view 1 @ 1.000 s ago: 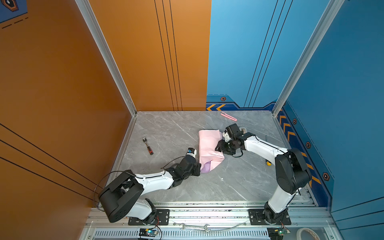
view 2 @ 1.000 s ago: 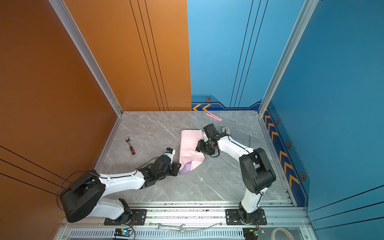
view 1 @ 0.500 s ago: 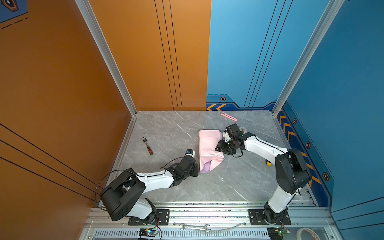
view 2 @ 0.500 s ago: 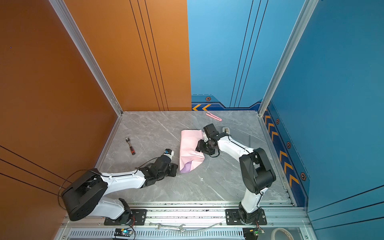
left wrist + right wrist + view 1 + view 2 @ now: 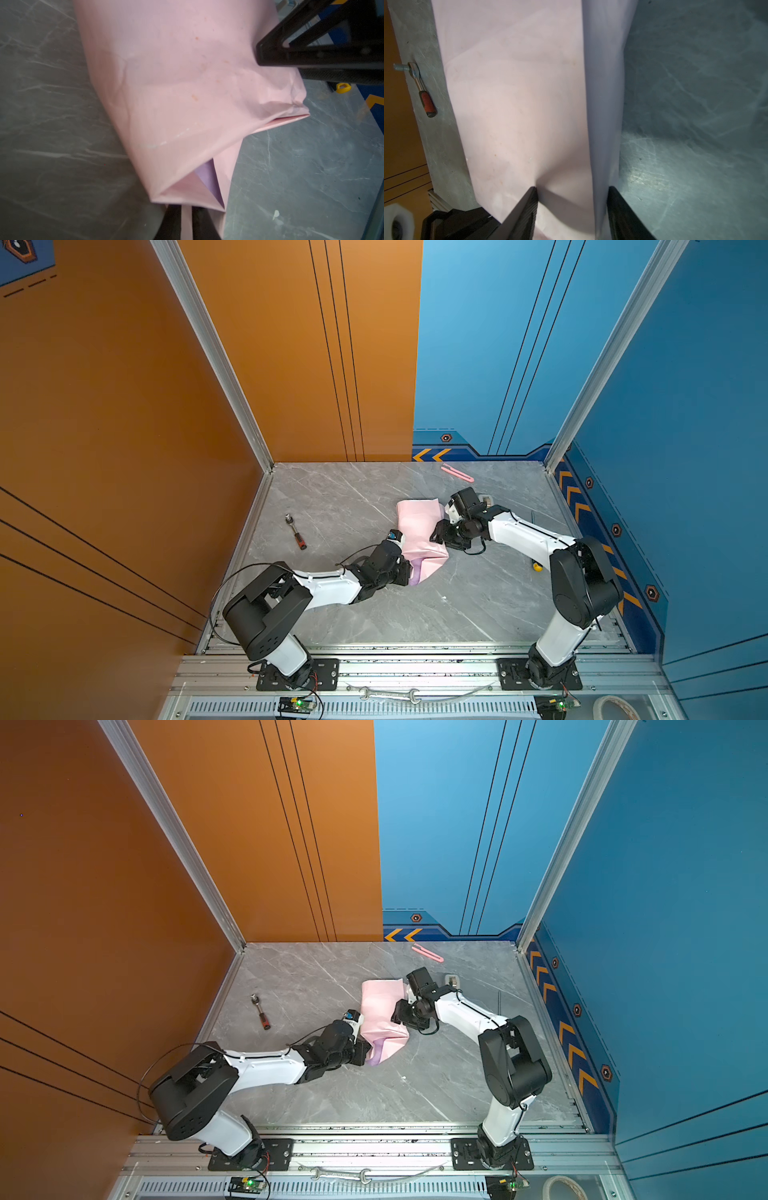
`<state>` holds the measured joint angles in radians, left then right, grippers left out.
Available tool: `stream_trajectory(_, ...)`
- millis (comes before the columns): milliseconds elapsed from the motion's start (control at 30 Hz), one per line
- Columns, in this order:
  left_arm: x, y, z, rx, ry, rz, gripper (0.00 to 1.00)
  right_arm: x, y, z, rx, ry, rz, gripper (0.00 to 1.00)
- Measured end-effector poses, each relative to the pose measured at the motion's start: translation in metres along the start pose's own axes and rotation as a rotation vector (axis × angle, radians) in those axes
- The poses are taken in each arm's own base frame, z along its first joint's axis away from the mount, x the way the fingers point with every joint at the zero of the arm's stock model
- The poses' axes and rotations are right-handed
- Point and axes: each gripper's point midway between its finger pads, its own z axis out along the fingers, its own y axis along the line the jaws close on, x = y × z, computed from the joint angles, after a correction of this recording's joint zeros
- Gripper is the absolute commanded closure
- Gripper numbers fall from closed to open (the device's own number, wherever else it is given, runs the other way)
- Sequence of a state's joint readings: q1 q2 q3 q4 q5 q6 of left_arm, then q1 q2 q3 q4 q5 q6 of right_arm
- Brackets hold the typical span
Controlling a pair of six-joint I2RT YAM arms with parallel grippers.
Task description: Wrap the gift box in paper
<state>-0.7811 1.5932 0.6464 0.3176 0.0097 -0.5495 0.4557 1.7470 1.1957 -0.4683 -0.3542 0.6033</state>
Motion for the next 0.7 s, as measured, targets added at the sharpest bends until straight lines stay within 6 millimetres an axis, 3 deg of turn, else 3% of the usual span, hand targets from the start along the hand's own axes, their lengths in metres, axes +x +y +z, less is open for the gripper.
stream_trajectory(167,0.001,0.001,0.007,-0.002,0.003,0.010,0.83,0.000,0.002,0.000,-0.003,-0.002,-0.005,0.44)
stream_trajectory(400,-0.011,-0.007,0.017,0.021,-0.036,0.012,0.80,0.000,0.003,0.001,-0.005,-0.002,-0.008,0.44)
stream_trajectory(700,-0.005,0.001,0.030,-0.011,-0.040,0.016,0.72,0.000,0.003,0.001,-0.004,-0.003,-0.009,0.43)
